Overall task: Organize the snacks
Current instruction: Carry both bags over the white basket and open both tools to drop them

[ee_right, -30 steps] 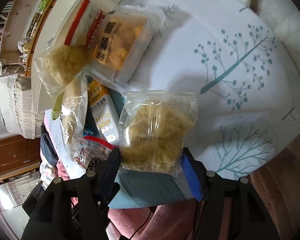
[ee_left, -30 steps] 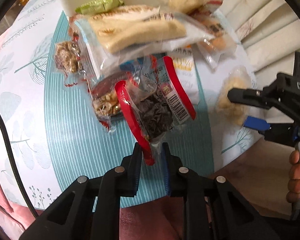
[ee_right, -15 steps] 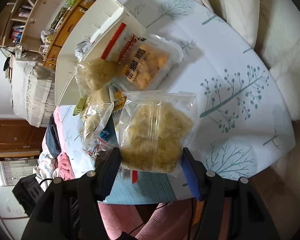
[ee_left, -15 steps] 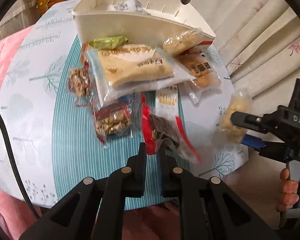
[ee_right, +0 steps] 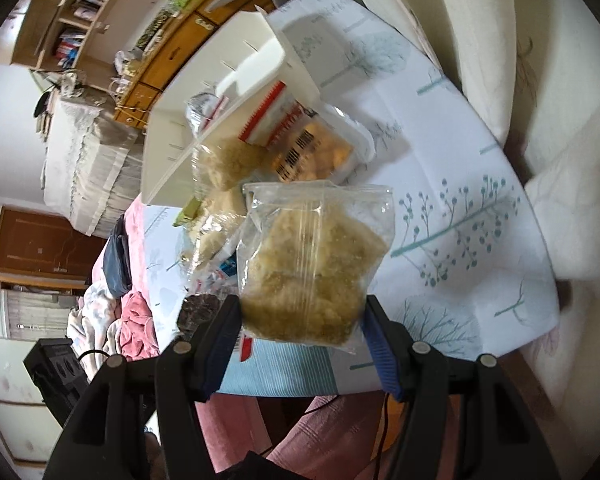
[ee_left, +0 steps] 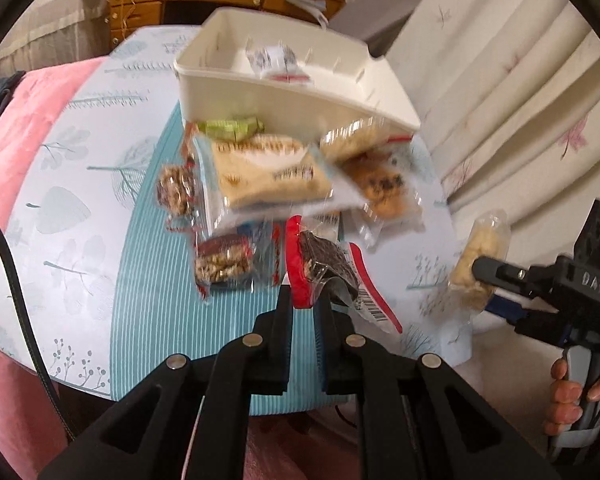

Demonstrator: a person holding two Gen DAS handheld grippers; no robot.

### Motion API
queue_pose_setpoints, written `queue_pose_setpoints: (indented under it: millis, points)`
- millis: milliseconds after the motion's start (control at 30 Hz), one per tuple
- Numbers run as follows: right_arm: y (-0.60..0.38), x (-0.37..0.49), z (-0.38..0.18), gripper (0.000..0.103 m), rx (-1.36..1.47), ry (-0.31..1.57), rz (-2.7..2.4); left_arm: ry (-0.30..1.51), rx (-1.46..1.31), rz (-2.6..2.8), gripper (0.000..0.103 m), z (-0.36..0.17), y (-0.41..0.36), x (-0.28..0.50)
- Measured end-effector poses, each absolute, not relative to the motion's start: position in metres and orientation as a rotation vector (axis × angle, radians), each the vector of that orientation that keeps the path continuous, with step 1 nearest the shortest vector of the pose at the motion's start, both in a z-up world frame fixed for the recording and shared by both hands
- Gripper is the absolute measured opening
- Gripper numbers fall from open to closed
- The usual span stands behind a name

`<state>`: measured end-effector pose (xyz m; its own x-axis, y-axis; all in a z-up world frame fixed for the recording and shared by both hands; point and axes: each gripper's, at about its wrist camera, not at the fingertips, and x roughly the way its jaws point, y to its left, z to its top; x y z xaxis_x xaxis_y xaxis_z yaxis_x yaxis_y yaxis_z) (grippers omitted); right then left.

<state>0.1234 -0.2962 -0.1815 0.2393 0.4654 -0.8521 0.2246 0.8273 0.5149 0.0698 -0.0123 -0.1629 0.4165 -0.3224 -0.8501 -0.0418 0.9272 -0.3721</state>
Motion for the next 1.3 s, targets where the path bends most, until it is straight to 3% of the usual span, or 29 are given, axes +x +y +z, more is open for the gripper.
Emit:
queue_pose_setpoints:
  millis: [700, 1300]
  points:
    - [-0.285, 0.175, -0.111, 0.061, 0.484, 1.075, 0.301, 0.870, -0.395, -0.079, 0.008, -0.069, 0.027, 0.121]
    - [-0.239, 0.254, -0.101, 0.061, 0.377, 0.923, 0.358, 0.832, -0.393, -0.102, 0.008, -0.071, 0.064, 0.221]
